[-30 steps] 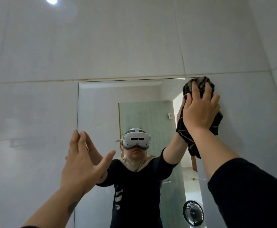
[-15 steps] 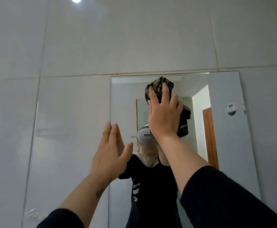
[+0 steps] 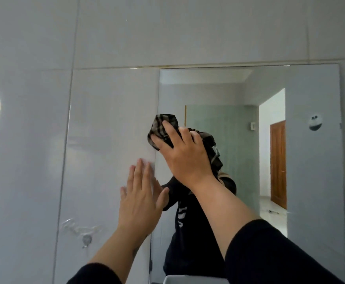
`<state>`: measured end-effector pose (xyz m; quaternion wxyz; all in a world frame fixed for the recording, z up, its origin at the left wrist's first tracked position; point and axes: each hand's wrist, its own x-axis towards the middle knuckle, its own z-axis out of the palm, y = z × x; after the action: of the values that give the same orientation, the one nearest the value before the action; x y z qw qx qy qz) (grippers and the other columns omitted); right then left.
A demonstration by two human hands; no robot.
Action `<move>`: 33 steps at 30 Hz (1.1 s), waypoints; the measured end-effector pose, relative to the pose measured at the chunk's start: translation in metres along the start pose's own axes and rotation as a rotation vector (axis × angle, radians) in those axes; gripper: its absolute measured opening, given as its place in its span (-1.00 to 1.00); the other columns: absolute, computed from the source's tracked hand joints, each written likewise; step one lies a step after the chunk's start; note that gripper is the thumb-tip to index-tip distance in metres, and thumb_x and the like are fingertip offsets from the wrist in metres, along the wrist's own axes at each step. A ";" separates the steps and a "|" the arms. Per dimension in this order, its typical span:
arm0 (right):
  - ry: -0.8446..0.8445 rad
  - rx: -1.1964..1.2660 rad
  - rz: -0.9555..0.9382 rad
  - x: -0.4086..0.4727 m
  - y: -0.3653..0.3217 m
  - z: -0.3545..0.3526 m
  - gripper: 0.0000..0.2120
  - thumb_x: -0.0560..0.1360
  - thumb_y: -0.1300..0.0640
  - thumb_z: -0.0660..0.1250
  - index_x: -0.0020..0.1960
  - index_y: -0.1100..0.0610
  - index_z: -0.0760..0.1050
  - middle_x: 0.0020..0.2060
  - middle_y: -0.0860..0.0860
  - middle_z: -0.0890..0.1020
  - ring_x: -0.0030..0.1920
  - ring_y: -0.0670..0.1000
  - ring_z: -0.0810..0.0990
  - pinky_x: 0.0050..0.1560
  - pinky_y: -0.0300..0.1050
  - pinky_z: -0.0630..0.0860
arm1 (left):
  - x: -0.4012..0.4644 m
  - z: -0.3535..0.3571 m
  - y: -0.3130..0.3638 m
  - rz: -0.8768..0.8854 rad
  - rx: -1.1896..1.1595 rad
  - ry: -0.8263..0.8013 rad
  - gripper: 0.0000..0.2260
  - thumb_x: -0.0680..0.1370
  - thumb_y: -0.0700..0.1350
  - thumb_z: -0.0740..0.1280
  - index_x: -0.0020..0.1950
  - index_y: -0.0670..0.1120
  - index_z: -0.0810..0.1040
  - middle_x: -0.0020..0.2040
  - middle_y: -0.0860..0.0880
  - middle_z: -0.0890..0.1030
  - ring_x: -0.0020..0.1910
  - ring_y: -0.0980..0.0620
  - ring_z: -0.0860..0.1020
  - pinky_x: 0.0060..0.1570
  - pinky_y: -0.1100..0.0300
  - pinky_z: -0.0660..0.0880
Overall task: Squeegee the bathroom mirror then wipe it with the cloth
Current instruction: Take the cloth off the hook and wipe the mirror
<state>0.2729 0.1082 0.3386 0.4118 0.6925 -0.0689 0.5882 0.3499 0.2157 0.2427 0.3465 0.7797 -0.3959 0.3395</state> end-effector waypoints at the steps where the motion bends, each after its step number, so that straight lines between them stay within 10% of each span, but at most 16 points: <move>1: -0.005 -0.008 0.017 -0.004 0.008 -0.002 -0.52 0.46 0.13 0.35 0.35 -0.09 0.40 0.38 0.10 0.43 0.20 0.17 0.39 0.16 0.11 0.37 | 0.000 -0.001 0.000 0.005 0.003 0.001 -0.30 0.56 0.28 -0.02 0.47 0.08 -0.41 0.51 0.07 -0.38 0.50 0.05 -0.35 0.47 -0.14 -0.01; 25: 0.052 -0.191 1.050 -0.150 0.158 -0.053 -0.64 0.61 0.01 0.06 0.38 -0.06 0.38 0.41 0.13 0.38 0.09 0.27 0.45 -0.01 0.08 0.39 | 0.001 0.003 -0.002 0.053 -0.024 0.001 -0.35 0.56 0.18 0.10 0.39 0.36 -0.37 0.56 -0.03 -0.27 0.53 -0.10 -0.23 0.40 -0.24 0.11; 33: -0.005 -0.111 0.730 -0.108 0.070 -0.033 -0.64 0.58 0.03 0.18 0.36 -0.05 0.41 0.37 0.14 0.43 0.12 0.22 0.46 0.03 0.11 0.42 | 0.000 0.003 -0.003 0.046 -0.043 0.018 -0.37 0.56 0.23 0.09 0.44 0.34 -0.31 0.56 -0.01 -0.24 0.54 -0.07 -0.21 0.37 -0.23 0.20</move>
<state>0.1751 0.0427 0.2777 0.2117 0.6003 -0.3443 0.6902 0.3531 0.2147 0.2401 0.3588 0.7599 -0.4175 0.3458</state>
